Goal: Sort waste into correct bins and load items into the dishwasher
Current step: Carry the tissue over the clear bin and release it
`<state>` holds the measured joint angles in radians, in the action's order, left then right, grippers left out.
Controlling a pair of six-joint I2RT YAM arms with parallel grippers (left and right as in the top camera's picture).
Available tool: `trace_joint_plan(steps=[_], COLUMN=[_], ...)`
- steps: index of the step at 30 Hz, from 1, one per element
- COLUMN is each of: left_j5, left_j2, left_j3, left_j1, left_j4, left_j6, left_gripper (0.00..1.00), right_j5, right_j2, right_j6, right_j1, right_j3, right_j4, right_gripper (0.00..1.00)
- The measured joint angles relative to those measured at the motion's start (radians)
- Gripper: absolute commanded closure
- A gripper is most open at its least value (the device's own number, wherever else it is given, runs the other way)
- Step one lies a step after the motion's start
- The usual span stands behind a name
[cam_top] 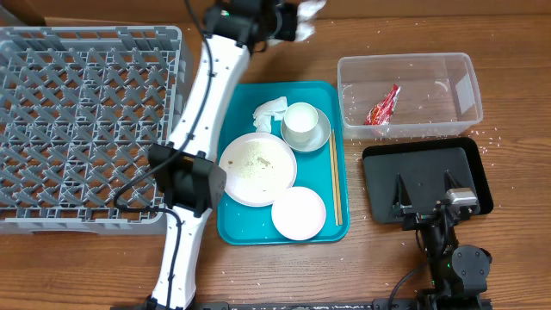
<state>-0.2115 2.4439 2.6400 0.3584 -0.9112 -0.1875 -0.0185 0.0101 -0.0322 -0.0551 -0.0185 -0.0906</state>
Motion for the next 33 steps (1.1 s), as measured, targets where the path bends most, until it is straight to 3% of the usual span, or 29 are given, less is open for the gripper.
trace_joint_plan(steps=[7, 12, 13, 14, 15, 16, 17, 26, 33], left_j5=[-0.049, -0.047, -0.041, -0.035, -0.030, -0.026, -0.021, 0.023, 0.197], left_j2=[0.010, 0.064, 0.077, 0.090, 0.101, 0.112, 0.120, 0.130, 0.035], left_j3=[0.000, 0.000, 0.000, 0.000, -0.001, -0.001, -0.003, 0.018, 0.055], left_j1=[0.154, 0.254, 0.267, 0.280, 0.289, 0.295, 0.297, 0.264, 0.180], left_j4=[0.097, 0.116, 0.117, 0.117, 0.113, 0.106, 0.099, -0.022, -0.241], left_j6=[0.066, 0.129, 0.136, 0.140, 0.148, 0.157, 0.158, 0.166, 0.164], left_gripper=[0.96, 0.90, 0.84, 0.72, 0.57, 0.24, 0.18, 0.10, 0.02], right_j5=[0.000, 0.000, 0.000, 0.000, 0.000, 0.000, 0.000, 0.000, 0.000], right_j2=[0.000, 0.000, 0.000, 0.000, 0.000, 0.000, 0.000, 0.000, 0.000], right_j6=[0.000, 0.000, 0.000, 0.000, 0.000, 0.000, 0.000, 0.000, 0.000], right_j1=[0.000, 0.000, 0.000, 0.000, 0.000, 0.000, 0.000, 0.000, 0.000], right_j3=[0.000, 0.000, 0.000, 0.000, 0.000, 0.000, 0.000, 0.000, 0.000], right_j4=[0.000, 0.000, 0.000, 0.000, 0.000, 0.000, 0.001, 0.000, 0.000], right_gripper=[0.00, 0.00, 0.00, 0.00, 0.00, 0.00, 0.00, 0.00, 0.00])
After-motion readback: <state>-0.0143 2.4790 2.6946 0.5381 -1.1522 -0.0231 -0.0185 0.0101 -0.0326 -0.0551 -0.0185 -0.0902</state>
